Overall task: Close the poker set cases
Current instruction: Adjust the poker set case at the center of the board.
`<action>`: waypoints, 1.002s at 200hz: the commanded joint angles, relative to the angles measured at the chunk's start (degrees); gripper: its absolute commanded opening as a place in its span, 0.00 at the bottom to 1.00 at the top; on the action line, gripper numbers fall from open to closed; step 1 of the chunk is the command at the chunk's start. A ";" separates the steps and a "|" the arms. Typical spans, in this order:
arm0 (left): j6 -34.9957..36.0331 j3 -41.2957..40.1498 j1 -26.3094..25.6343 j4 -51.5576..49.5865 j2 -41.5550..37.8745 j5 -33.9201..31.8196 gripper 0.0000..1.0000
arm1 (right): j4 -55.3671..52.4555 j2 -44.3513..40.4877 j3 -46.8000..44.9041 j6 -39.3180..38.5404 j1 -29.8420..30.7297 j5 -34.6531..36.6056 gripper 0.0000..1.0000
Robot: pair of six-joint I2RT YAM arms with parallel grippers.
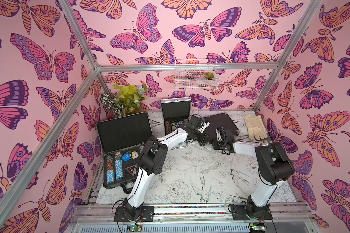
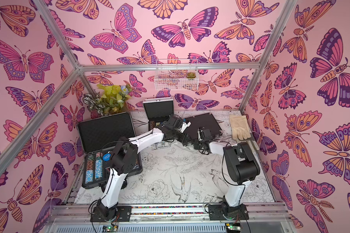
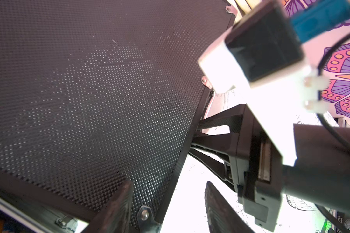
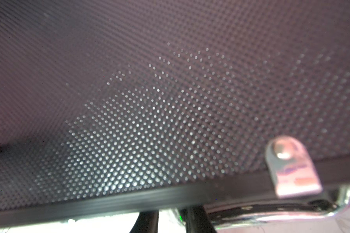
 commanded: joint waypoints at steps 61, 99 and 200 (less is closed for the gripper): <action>0.72 -0.62 0.42 -5.62 4.40 -0.34 0.59 | 1.11 -1.99 -6.86 7.83 1.99 -0.56 0.04; 0.72 -0.28 0.51 -5.57 4.79 -0.39 0.59 | 2.25 -4.98 -10.32 10.73 2.53 0.11 0.02; 0.38 -0.46 0.60 -5.60 5.10 -0.58 0.59 | -1.82 -8.60 -14.42 25.93 10.15 9.16 0.06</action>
